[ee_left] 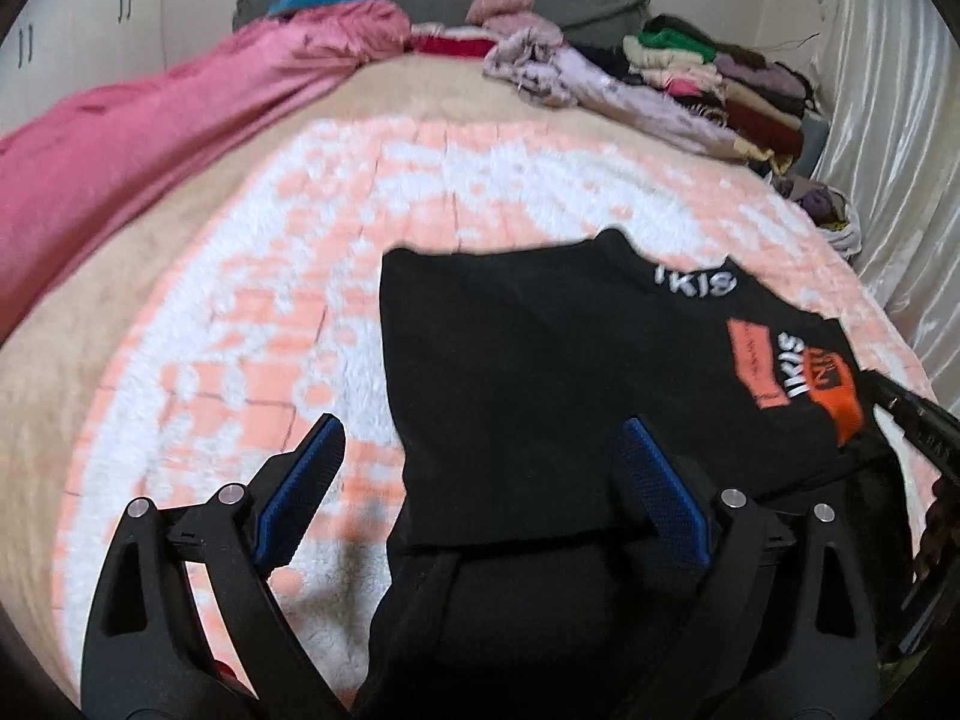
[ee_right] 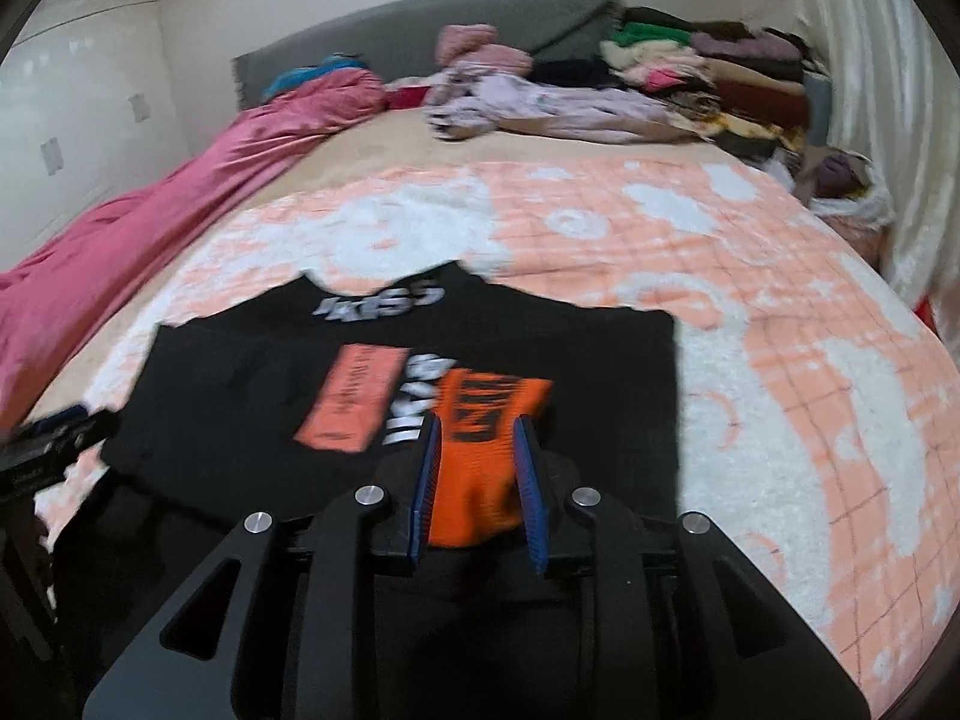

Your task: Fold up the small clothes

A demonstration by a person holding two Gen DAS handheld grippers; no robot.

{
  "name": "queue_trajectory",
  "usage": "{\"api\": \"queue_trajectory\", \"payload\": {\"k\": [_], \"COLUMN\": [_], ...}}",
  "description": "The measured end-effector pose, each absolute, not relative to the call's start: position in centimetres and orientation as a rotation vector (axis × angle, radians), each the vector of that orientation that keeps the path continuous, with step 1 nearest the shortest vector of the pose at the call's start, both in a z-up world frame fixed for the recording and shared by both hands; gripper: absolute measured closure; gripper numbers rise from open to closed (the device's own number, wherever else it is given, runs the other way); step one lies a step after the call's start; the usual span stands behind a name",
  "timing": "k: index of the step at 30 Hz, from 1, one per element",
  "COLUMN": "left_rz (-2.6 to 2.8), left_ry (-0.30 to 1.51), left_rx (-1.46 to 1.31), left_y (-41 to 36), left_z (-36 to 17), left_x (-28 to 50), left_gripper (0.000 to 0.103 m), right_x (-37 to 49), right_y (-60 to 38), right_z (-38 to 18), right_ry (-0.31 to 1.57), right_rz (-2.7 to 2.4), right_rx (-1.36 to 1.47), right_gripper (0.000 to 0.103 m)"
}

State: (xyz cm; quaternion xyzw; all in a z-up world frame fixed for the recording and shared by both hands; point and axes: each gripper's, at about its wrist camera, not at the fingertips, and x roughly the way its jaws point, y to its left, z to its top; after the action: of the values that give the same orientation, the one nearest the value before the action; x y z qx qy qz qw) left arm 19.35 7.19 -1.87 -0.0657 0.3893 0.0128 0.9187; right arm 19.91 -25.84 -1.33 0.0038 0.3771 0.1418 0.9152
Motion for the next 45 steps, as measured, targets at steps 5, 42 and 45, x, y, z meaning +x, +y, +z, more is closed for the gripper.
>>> {"api": "queue_trajectory", "payload": {"k": [5, 42, 45], "left_rz": [-0.028, -0.039, -0.037], "left_ry": [0.807, 0.853, 0.841], "left_rx": [-0.059, -0.08, -0.082], "left_y": [4.4, 4.8, 4.8], "left_z": [-1.6, -2.9, -2.3], "left_x": [19.8, 17.0, 16.5], "left_gripper": [0.016, 0.016, 0.014], "right_x": [19.3, 15.6, 15.2], "right_y": [-23.2, -24.0, -24.1], "right_z": [-2.0, -2.4, -1.9], "right_ry": [0.819, 0.844, 0.832], "right_rz": [0.378, 0.339, 0.338], "right_rx": [-0.025, 0.044, 0.046], "right_gripper": [0.079, 0.034, 0.034]}}
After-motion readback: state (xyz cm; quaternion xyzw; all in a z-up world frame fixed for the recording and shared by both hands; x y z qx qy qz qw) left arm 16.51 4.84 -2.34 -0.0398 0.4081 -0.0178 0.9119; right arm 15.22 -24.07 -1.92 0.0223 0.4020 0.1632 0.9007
